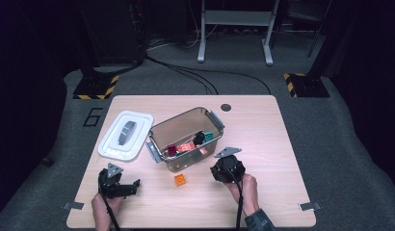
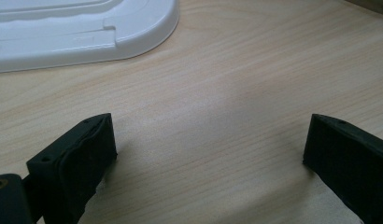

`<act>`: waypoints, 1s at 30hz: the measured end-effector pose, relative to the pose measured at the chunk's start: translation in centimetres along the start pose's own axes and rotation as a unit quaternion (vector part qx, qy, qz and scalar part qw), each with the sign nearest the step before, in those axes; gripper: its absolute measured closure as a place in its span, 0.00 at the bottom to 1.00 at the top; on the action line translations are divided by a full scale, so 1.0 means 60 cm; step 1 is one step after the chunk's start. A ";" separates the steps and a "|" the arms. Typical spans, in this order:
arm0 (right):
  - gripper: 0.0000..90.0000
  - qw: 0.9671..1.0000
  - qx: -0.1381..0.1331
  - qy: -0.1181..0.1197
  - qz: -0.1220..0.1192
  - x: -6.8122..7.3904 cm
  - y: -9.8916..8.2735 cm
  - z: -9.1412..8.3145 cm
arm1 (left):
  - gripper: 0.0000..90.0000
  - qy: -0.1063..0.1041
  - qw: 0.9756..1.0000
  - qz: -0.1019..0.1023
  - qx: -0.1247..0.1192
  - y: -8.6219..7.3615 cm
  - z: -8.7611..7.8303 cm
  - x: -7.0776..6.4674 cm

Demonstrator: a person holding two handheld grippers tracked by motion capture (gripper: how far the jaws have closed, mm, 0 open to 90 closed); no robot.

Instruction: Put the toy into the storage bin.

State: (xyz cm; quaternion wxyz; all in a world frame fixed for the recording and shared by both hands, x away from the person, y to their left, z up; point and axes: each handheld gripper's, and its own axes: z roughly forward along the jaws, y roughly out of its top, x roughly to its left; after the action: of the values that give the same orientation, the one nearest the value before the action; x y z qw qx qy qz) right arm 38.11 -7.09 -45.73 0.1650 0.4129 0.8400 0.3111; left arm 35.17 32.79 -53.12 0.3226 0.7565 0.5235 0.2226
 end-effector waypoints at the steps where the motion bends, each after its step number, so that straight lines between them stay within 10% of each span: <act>1: 0.65 1.000 -0.004 -0.004 0.001 -0.006 0.002 -0.001 | 0.03 0.000 1.000 0.000 0.000 0.000 0.000 0.000; 30: 0.65 0.997 -0.047 -0.044 0.053 -0.108 0.040 0.003 | 0.03 0.001 1.000 0.000 -0.001 0.000 0.000 0.000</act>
State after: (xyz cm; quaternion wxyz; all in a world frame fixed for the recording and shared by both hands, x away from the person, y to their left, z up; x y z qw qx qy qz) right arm 43.53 -11.05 -44.12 0.2043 0.4614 0.7934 0.3404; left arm 35.18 32.79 -53.12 0.3227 0.7564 0.5232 0.2236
